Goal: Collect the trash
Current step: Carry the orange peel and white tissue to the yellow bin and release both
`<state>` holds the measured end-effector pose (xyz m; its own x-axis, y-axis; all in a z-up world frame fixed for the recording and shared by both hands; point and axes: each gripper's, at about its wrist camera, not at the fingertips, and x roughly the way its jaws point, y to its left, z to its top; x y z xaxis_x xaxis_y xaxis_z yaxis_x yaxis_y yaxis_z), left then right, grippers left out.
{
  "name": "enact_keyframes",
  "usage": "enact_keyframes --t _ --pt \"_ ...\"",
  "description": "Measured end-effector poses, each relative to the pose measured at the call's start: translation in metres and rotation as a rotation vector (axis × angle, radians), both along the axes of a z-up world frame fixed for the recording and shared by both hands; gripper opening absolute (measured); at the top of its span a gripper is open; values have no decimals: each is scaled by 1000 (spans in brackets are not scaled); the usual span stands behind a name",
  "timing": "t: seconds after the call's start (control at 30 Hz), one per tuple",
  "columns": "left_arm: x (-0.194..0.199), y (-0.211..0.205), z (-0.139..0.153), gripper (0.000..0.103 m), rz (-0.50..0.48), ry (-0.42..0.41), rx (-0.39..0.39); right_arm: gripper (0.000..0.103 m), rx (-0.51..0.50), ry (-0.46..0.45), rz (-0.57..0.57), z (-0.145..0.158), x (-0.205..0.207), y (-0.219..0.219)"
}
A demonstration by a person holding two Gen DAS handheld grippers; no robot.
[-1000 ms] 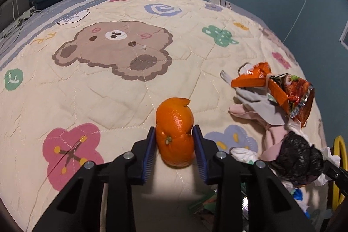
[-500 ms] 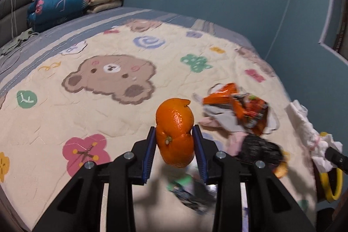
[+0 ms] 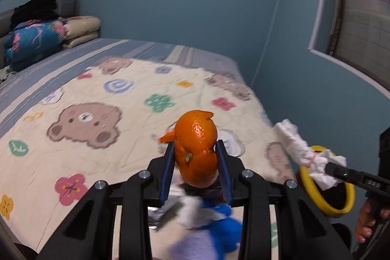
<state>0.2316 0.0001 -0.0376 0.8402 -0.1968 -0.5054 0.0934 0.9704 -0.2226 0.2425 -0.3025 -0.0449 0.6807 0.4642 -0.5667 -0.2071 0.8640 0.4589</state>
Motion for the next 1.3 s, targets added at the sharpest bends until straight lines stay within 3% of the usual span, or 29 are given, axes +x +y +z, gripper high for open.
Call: enact_keyframes --t 0.27,0.6,0.93,1.3 --pt "-11 -59 48 32 -129 -93 19 12 -16 -90 -85 44 -29 -48" --pt "4 -138 67 32 -266 -97 20 12 -94 -138 -253 70 -57 -115" --pt "24 -226 54 32 -385 -62 64 12 -93 -100 -385 61 -66 -176" --pt "37 -296 15 32 -473 27 84 12 -76 -30 -447 28 -64 -214"
